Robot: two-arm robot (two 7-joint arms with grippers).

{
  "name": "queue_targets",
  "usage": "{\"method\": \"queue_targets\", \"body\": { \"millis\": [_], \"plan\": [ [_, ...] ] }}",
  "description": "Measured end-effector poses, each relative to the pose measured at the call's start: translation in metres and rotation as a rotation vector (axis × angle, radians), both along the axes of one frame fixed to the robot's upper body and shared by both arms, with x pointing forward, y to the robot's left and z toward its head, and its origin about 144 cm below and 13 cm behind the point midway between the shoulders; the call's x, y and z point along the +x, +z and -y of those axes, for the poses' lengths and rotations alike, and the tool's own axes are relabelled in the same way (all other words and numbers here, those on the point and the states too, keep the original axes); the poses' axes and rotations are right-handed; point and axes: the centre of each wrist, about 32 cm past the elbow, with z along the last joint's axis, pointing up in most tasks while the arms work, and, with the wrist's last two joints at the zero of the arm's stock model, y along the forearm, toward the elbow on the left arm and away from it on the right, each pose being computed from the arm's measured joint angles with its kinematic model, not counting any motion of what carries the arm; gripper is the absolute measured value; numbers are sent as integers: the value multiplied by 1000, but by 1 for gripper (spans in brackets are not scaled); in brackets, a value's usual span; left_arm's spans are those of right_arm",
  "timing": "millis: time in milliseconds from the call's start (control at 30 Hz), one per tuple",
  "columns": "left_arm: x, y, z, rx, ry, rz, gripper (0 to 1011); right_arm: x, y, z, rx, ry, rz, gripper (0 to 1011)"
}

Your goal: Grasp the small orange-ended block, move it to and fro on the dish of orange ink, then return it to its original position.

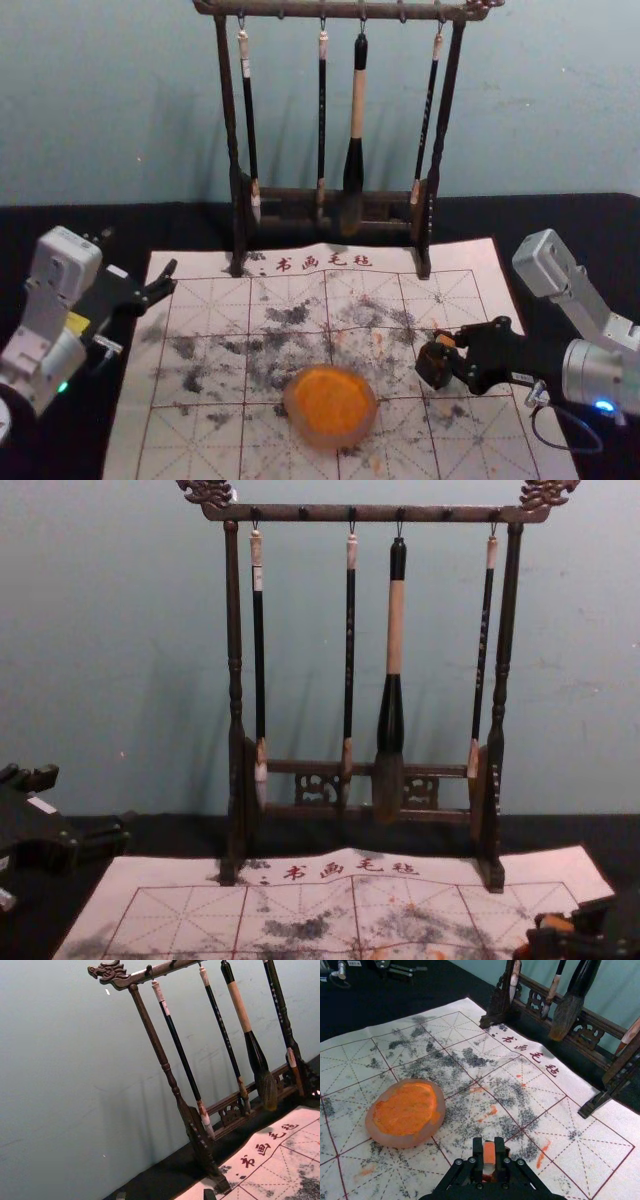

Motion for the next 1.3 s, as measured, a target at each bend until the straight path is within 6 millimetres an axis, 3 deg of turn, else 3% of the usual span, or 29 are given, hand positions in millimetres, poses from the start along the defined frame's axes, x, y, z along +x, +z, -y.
{"method": "queue_targets", "body": {
  "millis": [700,867,933,1033,1133,1300],
  "plan": [
    [0,0,0,0,0,0,1001,0,0,0,-1,0,1,96],
    [0,0,0,0,0,0,1001,0,0,0,-1,0,1,197],
    [0,0,0,0,0,0,1001,0,0,0,-1,0,1,302],
    [0,0,0,0,0,0,1001,0,0,0,0,0,2,361],
    [0,0,0,0,0,0,1001,0,0,0,0,0,2,503],
    [0,0,0,0,0,0,1001,0,0,0,0,0,2,646]
  ]
}}
